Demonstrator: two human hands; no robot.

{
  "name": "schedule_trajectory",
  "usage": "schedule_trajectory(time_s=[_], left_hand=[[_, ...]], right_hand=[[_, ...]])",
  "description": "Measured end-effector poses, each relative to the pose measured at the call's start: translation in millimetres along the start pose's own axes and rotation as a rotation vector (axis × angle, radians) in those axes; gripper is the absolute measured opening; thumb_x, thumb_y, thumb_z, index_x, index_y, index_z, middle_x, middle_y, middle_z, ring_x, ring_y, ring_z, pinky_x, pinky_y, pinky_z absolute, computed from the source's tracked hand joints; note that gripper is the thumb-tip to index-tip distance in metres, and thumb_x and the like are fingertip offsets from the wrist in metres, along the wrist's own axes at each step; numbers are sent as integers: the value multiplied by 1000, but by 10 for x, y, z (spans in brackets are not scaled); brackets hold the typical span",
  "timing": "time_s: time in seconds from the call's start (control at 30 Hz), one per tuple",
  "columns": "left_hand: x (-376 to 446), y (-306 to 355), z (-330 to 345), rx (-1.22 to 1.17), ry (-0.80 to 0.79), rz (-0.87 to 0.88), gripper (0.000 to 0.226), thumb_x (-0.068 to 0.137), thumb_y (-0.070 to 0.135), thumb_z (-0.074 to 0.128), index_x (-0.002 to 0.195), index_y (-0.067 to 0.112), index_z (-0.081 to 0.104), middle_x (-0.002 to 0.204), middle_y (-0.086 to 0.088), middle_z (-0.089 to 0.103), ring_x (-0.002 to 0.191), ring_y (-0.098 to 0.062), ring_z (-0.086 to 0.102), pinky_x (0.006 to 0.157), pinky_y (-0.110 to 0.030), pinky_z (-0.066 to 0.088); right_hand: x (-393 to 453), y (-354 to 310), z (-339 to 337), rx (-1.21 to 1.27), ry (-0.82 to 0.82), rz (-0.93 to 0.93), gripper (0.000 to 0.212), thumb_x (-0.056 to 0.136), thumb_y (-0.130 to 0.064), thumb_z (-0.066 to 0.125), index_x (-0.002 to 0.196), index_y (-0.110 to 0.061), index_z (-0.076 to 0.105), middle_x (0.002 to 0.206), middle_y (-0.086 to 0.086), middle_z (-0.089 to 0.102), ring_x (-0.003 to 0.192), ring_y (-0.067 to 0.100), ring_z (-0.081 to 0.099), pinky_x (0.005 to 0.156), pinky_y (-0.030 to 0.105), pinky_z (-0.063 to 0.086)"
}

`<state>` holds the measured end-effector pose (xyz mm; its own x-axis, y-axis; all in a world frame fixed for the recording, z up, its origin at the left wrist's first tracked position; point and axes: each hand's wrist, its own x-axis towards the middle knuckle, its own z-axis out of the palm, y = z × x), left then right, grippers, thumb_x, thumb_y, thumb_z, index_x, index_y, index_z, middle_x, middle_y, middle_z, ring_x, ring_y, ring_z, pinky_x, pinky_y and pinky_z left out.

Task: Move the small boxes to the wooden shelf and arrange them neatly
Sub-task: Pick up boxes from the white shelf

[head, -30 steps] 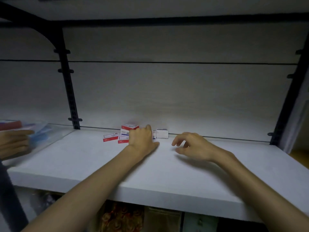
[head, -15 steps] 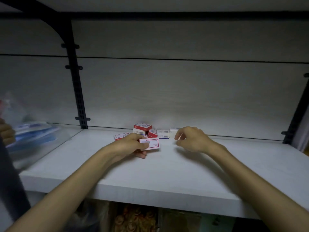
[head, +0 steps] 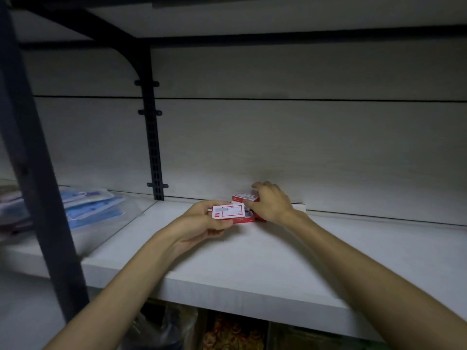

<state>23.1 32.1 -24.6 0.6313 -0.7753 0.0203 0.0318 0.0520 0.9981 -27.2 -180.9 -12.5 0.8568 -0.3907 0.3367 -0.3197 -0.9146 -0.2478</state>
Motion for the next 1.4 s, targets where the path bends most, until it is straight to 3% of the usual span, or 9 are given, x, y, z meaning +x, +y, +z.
schedule_trajectory(time_s=[0.13, 0.33, 0.43, 0.53, 0.63, 0.73, 1.0, 1.2, 1.4], left_hand=[[-61, 25, 3, 98, 69, 42, 46, 79, -10, 75, 120, 7, 64, 110, -13, 73, 89, -16, 69, 75, -26, 59], [-44, 14, 60, 199, 143, 11, 55, 74, -15, 75, 119, 7, 53, 111, -17, 69, 73, -22, 69, 64, -30, 60], [2, 36, 60, 168, 79, 33, 43, 81, -10, 73, 115, 13, 64, 107, -11, 69, 80, -19, 66, 75, -33, 61], [53, 63, 77, 184, 12, 50, 20, 92, 8, 69, 112, 5, 67, 92, -7, 71, 70, -16, 65, 67, -26, 57], [152, 60, 114, 155, 128, -14, 20, 104, 26, 52, 110, 7, 54, 94, -12, 77, 61, -19, 64, 57, -26, 49], [231, 50, 152, 208, 266, -27, 17, 103, 32, 49, 110, 17, 50, 90, -2, 77, 70, -13, 56, 62, -30, 33], [160, 77, 277, -175, 142, 20, 25, 97, 1, 55, 121, 3, 62, 106, -22, 69, 79, -26, 71, 61, -33, 62], [97, 79, 344, -298, -14, -21, 32, 92, -3, 63, 123, 7, 62, 112, -21, 72, 103, -37, 71, 81, -37, 62], [41, 60, 623, -364, -99, 13, 46, 80, -19, 67, 122, -2, 57, 117, -28, 68, 96, -37, 72, 78, -37, 62]], right_hand=[[88, -5, 93, -1, -25, 40, 45, 90, -53, 59, 104, -11, 66, 108, 11, 59, 102, 33, 57, 76, 38, 47], [59, 91, 118, 164, 41, 63, 32, 84, -40, 71, 106, -16, 66, 109, 8, 70, 101, 31, 62, 77, 36, 48], [-18, 168, 39, 268, 71, 55, 35, 84, -30, 75, 113, -14, 64, 108, 7, 73, 103, 30, 64, 85, 36, 51], [-117, 286, -32, 553, 93, 106, 37, 78, -12, 81, 111, -14, 65, 92, 2, 73, 87, 23, 69, 85, 41, 58], [-245, 343, -145, 993, 18, 212, 42, 80, 11, 73, 117, -6, 62, 90, 12, 73, 70, 22, 71, 75, 37, 63], [-396, 358, -260, 1195, -58, 244, 44, 82, 19, 64, 120, -3, 61, 101, 25, 74, 78, 31, 73, 77, 33, 63], [-727, 378, -359, 1231, -36, 290, 42, 81, 17, 67, 117, -5, 63, 100, 24, 75, 88, 35, 72, 80, 31, 62], [-1009, 435, -493, 1210, 40, 317, 41, 82, 14, 69, 118, -6, 63, 104, 19, 76, 95, 36, 74, 85, 33, 61], [-1535, 589, -735, 1255, 135, 323, 44, 83, 16, 68, 121, -5, 61, 108, 21, 74, 96, 39, 74, 82, 30, 61]])
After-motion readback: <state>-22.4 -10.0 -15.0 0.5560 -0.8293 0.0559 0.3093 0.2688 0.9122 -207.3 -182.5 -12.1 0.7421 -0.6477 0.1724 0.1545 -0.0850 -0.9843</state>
